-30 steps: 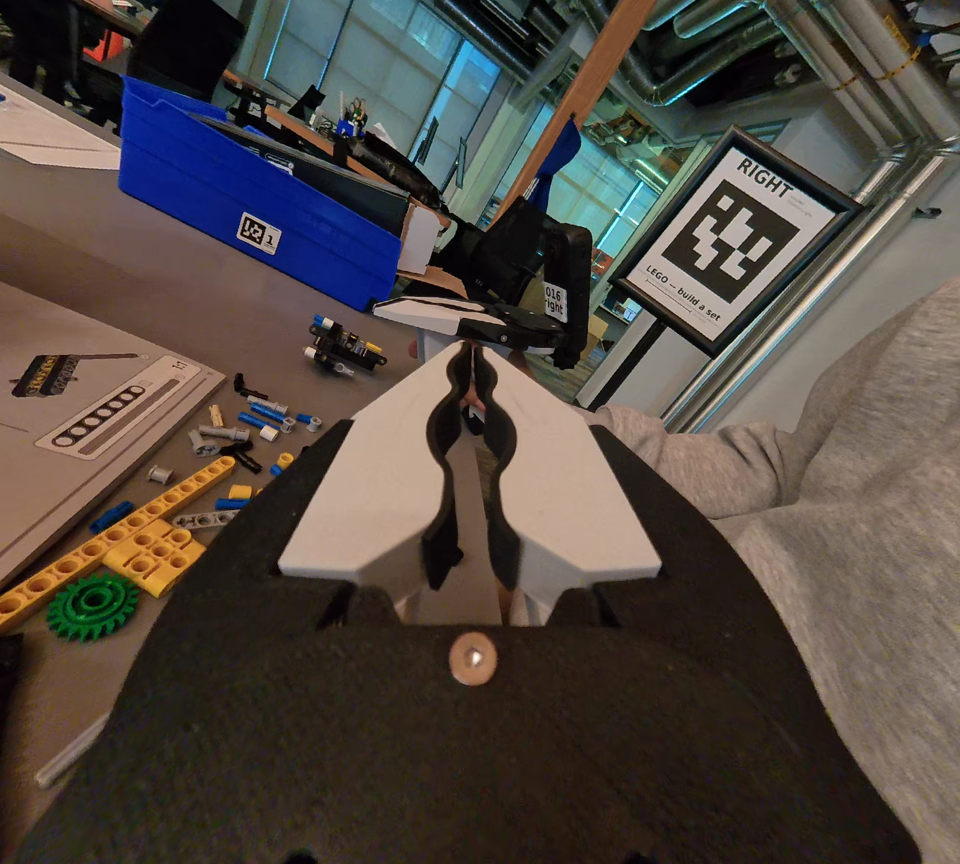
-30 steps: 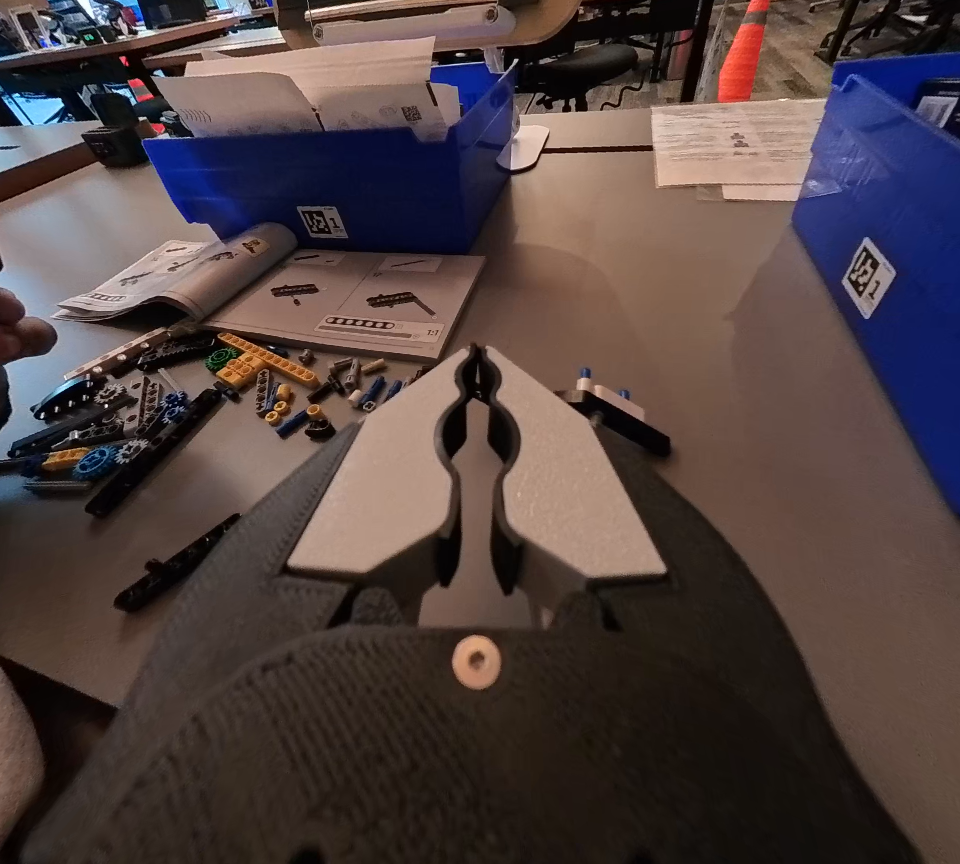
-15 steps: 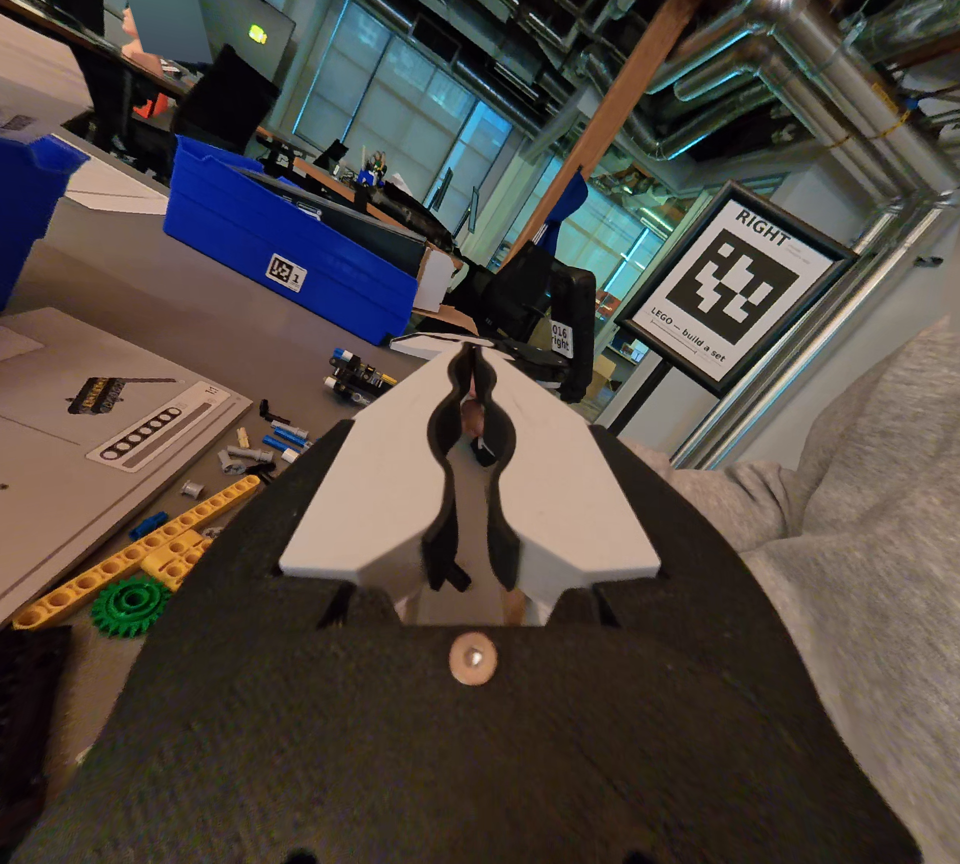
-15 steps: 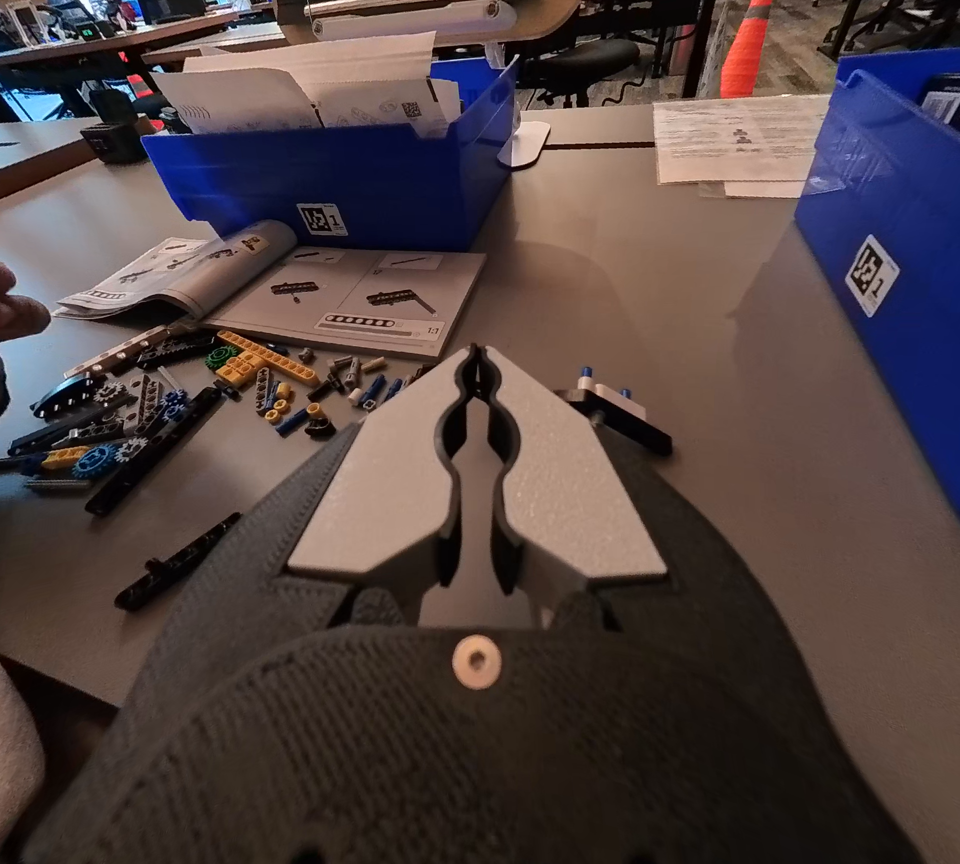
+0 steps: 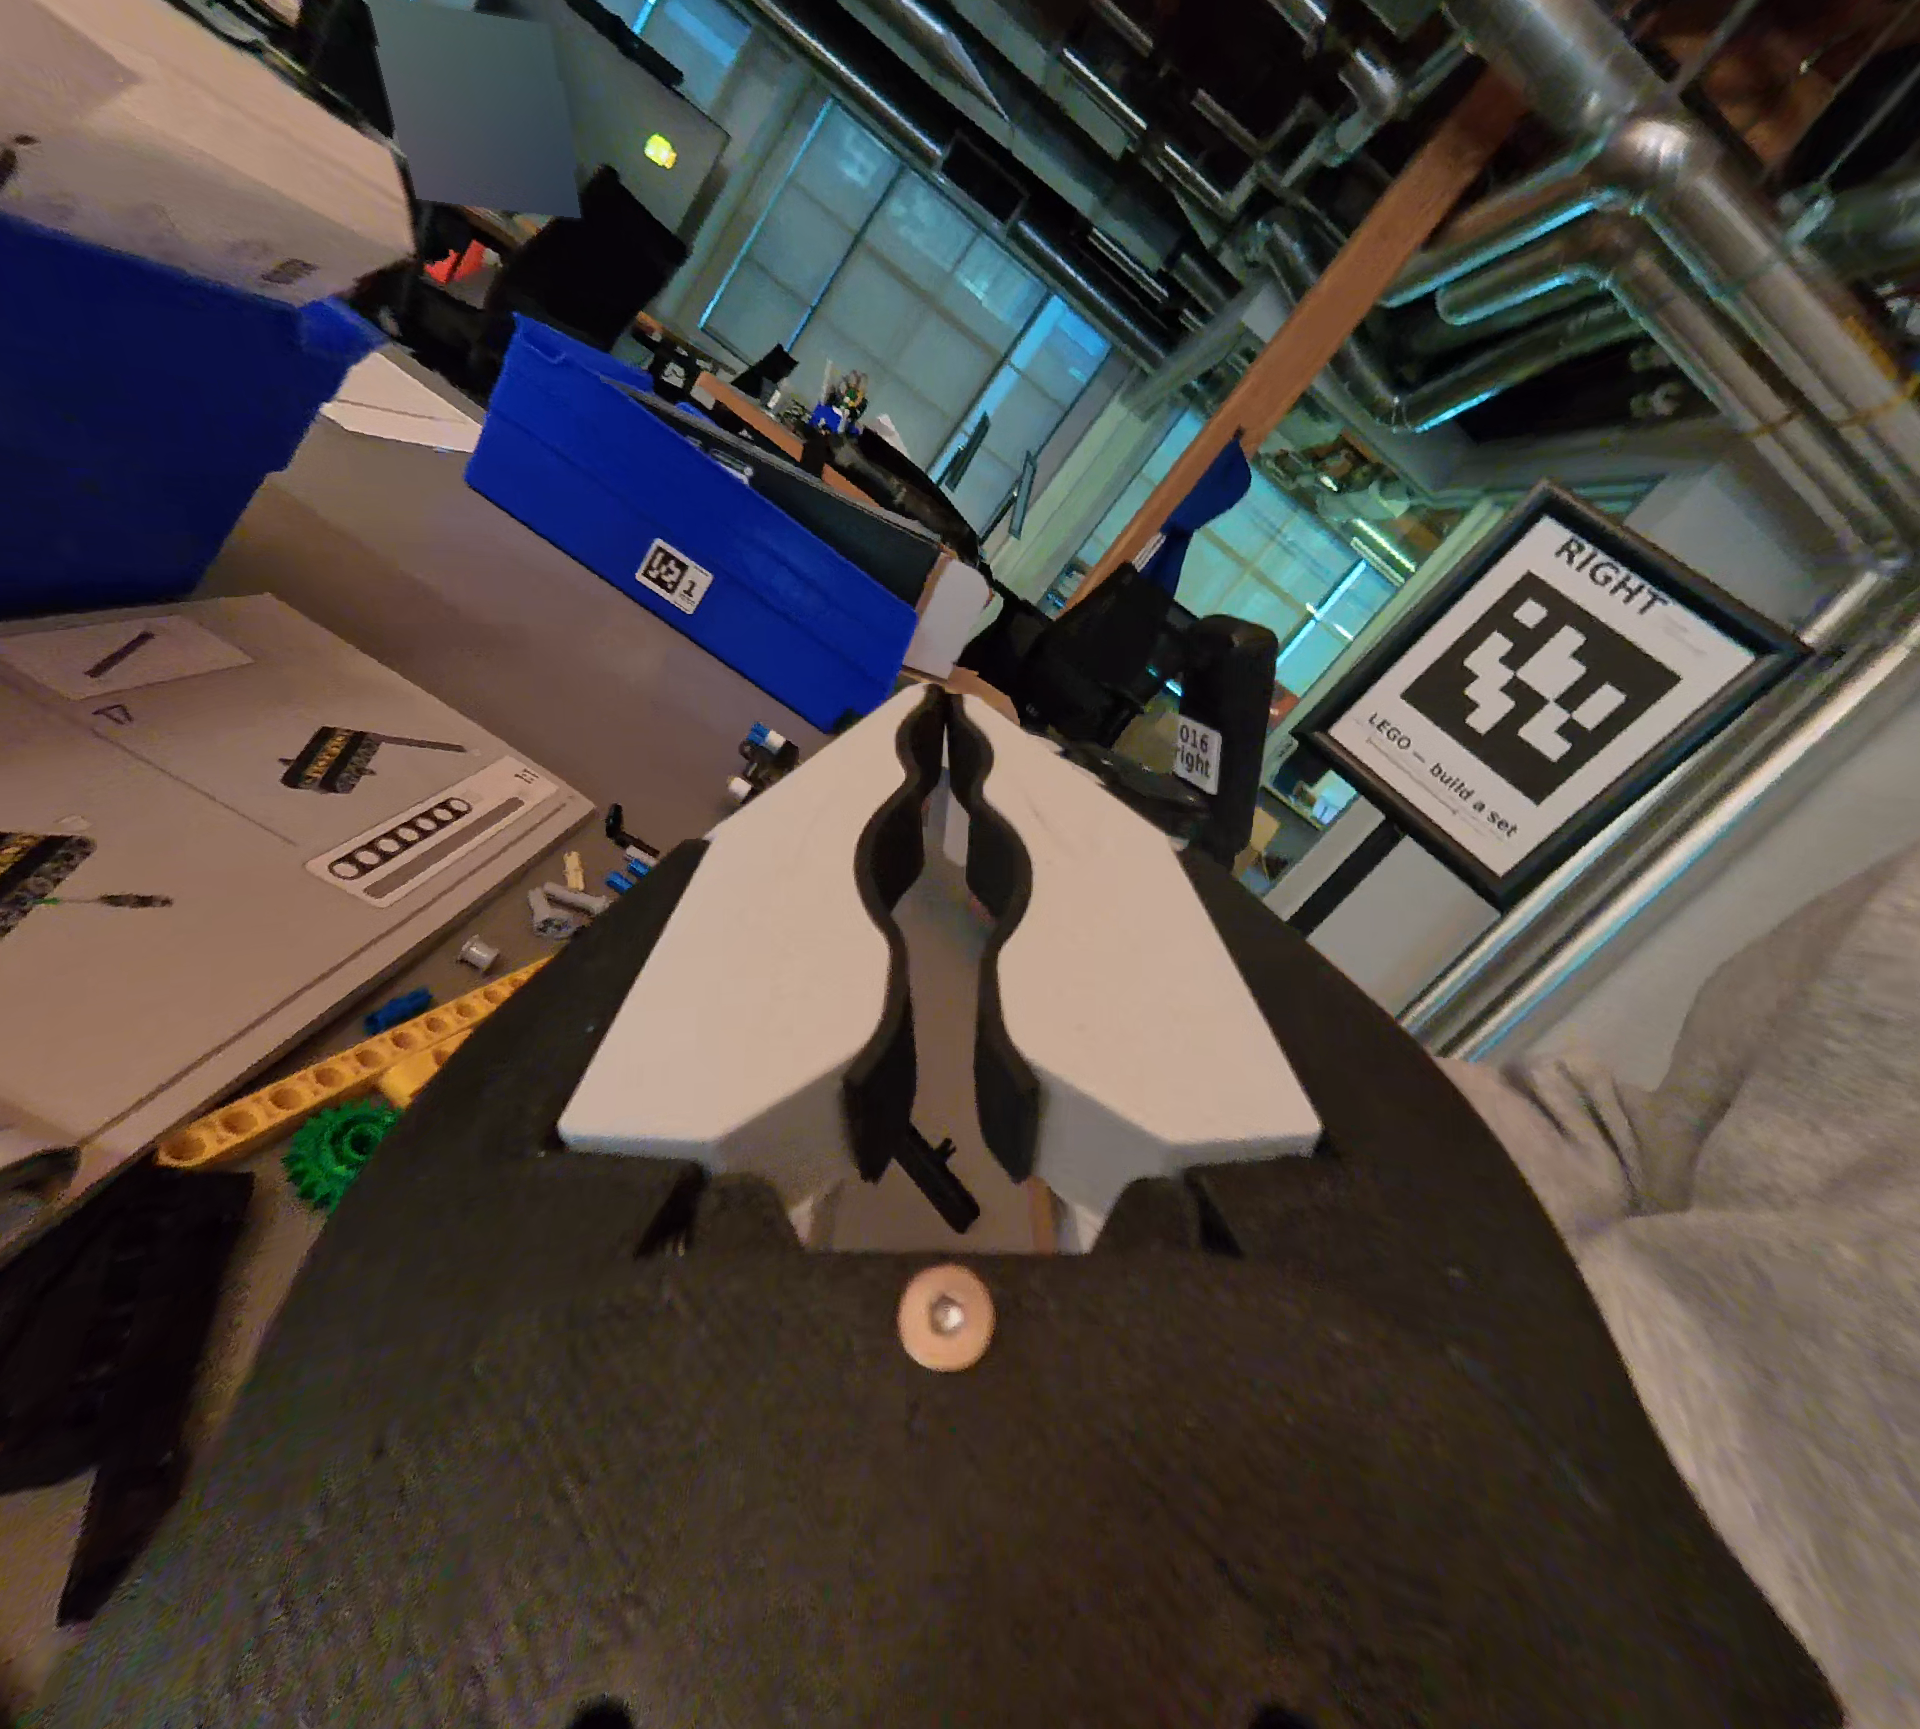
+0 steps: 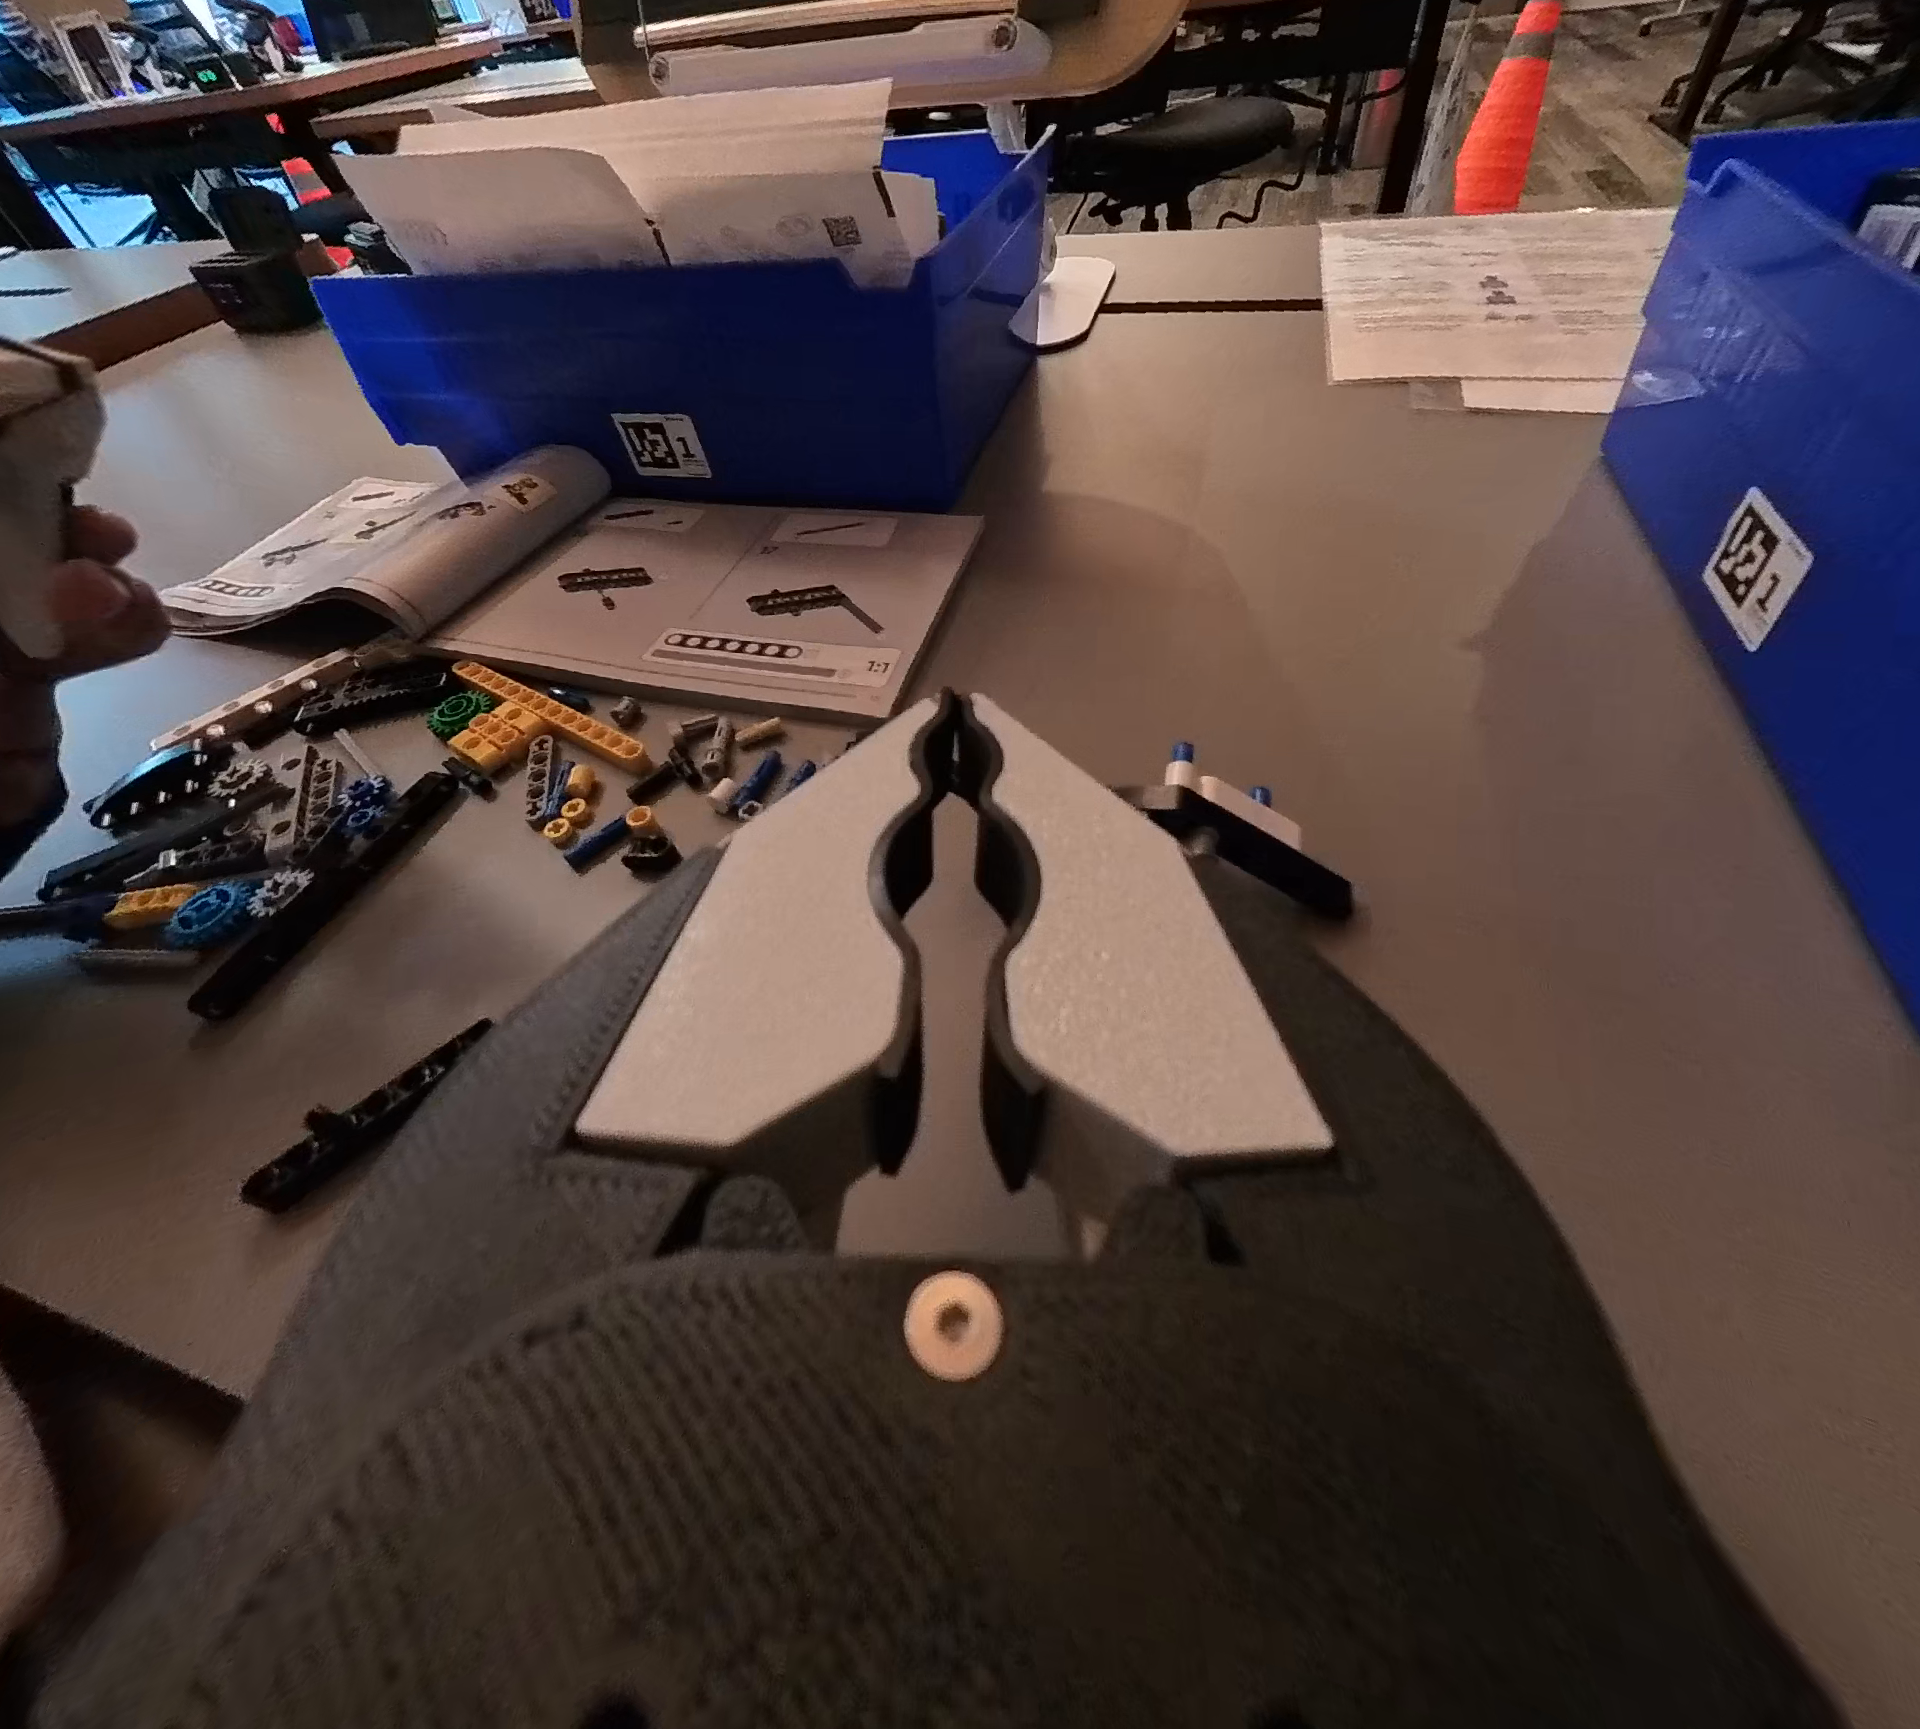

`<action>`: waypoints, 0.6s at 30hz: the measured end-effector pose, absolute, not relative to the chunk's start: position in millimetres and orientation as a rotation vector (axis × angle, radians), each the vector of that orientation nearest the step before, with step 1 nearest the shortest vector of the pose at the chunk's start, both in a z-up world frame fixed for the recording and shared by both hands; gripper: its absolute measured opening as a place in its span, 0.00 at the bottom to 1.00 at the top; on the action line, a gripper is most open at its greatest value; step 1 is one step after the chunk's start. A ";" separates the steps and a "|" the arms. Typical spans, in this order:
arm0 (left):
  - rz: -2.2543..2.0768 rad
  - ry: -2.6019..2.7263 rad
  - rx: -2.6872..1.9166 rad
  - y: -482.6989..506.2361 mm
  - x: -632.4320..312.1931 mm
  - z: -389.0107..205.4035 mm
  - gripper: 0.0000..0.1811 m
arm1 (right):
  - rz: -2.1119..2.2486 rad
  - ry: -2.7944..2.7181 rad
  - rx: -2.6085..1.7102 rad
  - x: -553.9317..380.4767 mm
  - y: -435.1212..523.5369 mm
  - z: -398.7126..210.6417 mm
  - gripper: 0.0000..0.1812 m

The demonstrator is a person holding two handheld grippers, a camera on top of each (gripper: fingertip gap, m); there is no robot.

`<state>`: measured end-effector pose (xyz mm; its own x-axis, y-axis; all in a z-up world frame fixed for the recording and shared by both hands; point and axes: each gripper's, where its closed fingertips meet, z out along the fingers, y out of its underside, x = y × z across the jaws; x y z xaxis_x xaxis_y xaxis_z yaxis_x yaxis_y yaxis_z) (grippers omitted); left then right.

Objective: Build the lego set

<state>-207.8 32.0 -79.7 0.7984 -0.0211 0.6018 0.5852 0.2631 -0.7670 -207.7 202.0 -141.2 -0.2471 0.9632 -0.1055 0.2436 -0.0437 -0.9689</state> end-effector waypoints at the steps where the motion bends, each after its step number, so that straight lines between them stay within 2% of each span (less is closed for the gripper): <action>1: -0.440 -0.547 -1.244 31.3 -209.4 -80.3 0.00 | 1.343 -1.548 -1.303 -207.2 201.4 -140.6 0.00; 10: -0.412 -0.598 -1.093 -1.6 -229.1 -64.5 0.00 | 1.348 -1.495 -1.256 -202.7 203.2 -132.7 0.00; 18: -0.160 -0.680 -1.083 -25.4 -246.8 -67.1 0.00 | 1.460 -1.665 -1.223 -199.8 182.3 -140.3 0.00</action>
<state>-246.8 -25.4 -67.1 0.7881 0.2007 0.5819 0.4390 0.4794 -0.7599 -199.8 182.3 -140.3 -0.3937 0.9101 -0.1290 0.2469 -0.0305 -0.9686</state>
